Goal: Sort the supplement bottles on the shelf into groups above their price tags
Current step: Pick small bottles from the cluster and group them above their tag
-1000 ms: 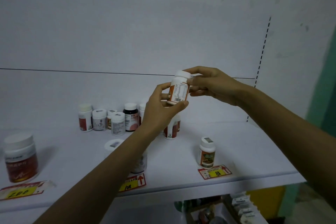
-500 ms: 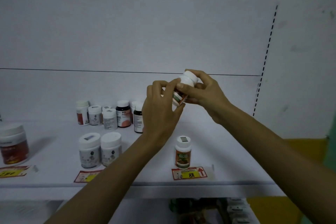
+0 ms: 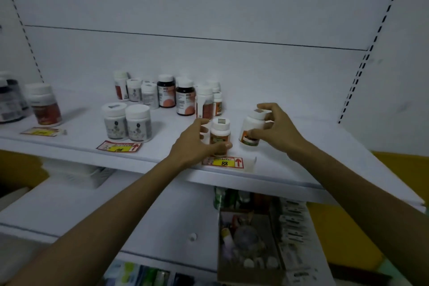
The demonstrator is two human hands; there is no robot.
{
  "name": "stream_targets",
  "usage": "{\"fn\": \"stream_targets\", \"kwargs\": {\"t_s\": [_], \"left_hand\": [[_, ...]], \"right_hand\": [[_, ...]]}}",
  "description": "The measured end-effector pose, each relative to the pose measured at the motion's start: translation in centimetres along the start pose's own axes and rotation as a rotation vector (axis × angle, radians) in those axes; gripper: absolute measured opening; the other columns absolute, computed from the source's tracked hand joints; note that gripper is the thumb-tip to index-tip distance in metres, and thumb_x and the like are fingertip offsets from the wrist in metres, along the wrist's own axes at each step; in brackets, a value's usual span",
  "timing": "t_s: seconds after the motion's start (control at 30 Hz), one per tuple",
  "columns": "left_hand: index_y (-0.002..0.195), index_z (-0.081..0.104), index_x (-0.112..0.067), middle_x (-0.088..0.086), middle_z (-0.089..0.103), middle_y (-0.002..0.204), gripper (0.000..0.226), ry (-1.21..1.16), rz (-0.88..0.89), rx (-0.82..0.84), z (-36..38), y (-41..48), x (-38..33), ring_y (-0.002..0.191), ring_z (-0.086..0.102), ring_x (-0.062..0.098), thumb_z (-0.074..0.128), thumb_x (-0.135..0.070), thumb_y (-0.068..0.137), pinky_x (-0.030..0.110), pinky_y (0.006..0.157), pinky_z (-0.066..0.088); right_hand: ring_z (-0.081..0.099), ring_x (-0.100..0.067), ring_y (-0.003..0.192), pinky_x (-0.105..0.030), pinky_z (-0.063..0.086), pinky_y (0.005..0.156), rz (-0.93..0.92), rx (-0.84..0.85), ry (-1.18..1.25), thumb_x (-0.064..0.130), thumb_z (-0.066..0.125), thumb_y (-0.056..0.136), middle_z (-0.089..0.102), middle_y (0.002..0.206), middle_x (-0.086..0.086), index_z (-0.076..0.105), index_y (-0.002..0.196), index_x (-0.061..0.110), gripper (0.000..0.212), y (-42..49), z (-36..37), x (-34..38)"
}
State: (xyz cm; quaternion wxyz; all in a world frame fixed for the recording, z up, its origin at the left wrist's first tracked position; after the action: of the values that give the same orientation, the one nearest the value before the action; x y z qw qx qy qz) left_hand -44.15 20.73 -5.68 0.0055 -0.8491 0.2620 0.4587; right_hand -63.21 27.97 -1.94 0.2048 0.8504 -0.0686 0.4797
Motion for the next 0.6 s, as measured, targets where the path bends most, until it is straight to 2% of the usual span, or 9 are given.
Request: {"fn": "stream_targets", "kwargs": {"t_s": [0.13, 0.23, 0.33, 0.43, 0.6], "left_hand": [[0.133, 0.036, -0.027, -0.002, 0.052, 0.134, 0.088, 0.072, -0.024, 0.043, 1.5, -0.4, 0.7, 0.109, 0.05, 0.01, 0.08, -0.051, 0.059, 0.032, 0.094, 0.043], [0.132, 0.038, -0.025, -0.002, 0.052, 0.135, 0.085, 0.142, -0.012, 0.032, 1.9, -0.3, 0.7, 0.115, 0.052, 0.014, 0.08, -0.047, 0.062, 0.034, 0.096, 0.044], [0.132, 0.041, -0.023, -0.002, 0.053, 0.135, 0.083, 0.164, -0.015, 0.097, 2.2, 0.2, 0.7, 0.118, 0.053, 0.018, 0.078, -0.048, 0.062, 0.041, 0.101, 0.044], [0.132, 0.041, -0.024, -0.002, 0.053, 0.136, 0.082, 0.164, -0.018, 0.144, 2.3, 0.3, 0.9, 0.119, 0.053, 0.018, 0.076, -0.051, 0.063, 0.044, 0.102, 0.044], [0.13, 0.045, -0.023, -0.004, 0.056, 0.132, 0.066, 0.156, -0.016, 0.077, 1.9, 0.2, 1.1, 0.116, 0.053, 0.016, 0.066, -0.053, 0.075, 0.042, 0.099, 0.044]], "right_hand": [[0.061, -0.022, 0.106, -0.037, 0.054, 0.09, -0.016, 0.063, 0.036, 0.007, 0.079, 0.071, 0.055, 0.126, -0.006, 0.039, 0.132, 0.021, 0.075, -0.6, 2.2, -2.0], [0.063, -0.02, 0.106, -0.04, 0.055, 0.09, -0.025, 0.068, 0.113, 0.009, 0.078, 0.072, 0.058, 0.125, -0.005, 0.041, 0.13, 0.022, 0.07, -0.7, 2.8, -3.3], [0.064, -0.022, 0.106, -0.043, 0.055, 0.089, 0.023, 0.104, 0.161, 0.012, 0.078, 0.073, 0.06, 0.123, -0.006, 0.044, 0.126, 0.022, 0.063, -0.7, 3.4, -4.6], [0.064, -0.022, 0.106, -0.042, 0.056, 0.088, 0.013, 0.113, 0.148, 0.014, 0.079, 0.073, 0.061, 0.123, -0.005, 0.048, 0.125, 0.017, 0.06, -0.5, 3.6, -4.7], [0.065, -0.01, 0.096, -0.025, 0.057, 0.081, -0.038, 0.153, 0.123, 0.009, 0.077, 0.075, 0.061, 0.107, 0.008, 0.046, 0.119, 0.021, 0.055, -0.8, 3.9, -4.2]]}}
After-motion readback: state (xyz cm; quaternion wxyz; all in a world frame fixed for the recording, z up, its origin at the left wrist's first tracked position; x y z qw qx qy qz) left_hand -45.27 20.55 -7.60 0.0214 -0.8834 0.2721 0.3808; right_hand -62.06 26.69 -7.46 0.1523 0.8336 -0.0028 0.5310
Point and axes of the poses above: each hand's wrist, its own y-axis towards the middle knuckle, its own z-axis out of the palm, x = y × z, the point moved 7 cm from there along y, towards the middle knuckle
